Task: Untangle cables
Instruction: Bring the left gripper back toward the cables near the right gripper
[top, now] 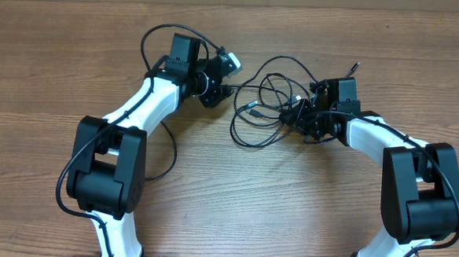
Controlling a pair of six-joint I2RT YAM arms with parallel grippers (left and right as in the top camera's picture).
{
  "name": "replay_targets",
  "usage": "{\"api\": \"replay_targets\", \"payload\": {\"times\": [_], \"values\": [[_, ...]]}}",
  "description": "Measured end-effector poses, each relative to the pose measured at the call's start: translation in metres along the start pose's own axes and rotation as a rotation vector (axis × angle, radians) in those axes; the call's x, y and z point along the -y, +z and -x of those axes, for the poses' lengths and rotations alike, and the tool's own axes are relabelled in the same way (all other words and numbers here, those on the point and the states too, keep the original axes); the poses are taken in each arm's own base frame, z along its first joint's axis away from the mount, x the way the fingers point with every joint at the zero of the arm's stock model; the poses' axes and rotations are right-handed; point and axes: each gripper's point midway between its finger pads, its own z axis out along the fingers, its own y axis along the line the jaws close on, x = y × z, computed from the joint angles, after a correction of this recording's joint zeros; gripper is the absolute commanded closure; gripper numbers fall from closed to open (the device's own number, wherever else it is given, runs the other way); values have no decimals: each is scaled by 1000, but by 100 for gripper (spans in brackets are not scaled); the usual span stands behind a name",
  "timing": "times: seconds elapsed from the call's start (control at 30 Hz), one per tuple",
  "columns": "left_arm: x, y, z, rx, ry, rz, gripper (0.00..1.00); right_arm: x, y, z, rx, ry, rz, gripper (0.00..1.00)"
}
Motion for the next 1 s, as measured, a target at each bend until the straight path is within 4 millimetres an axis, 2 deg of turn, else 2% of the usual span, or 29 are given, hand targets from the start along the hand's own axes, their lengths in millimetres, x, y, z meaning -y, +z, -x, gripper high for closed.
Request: {"api": "replay_targets", "payload": {"times": [0.17,0.27,0.37,0.53,0.7,0.9,1.0], "values": [[16,12,15,44,220,-35,35,0,0,0,0,-2,1,96],[15,23,20,78,295,-25,29,-1,0,0,1,-3,2,96],[13,37,15,91,331,-23,25,0,0,0,1,-5,2,96],[12,54,9,124,381,-30,34,-1,0,0,1,-6,3,96],[10,58,17,174,455,-17,45,-2,0,2,6,-11,6,96],[9,67,14,193,503,-12,41,-3,0,3,13,-16,11,96],[10,75,6,189,511,-17,45,-3,0,3,13,-17,11,96]]}}
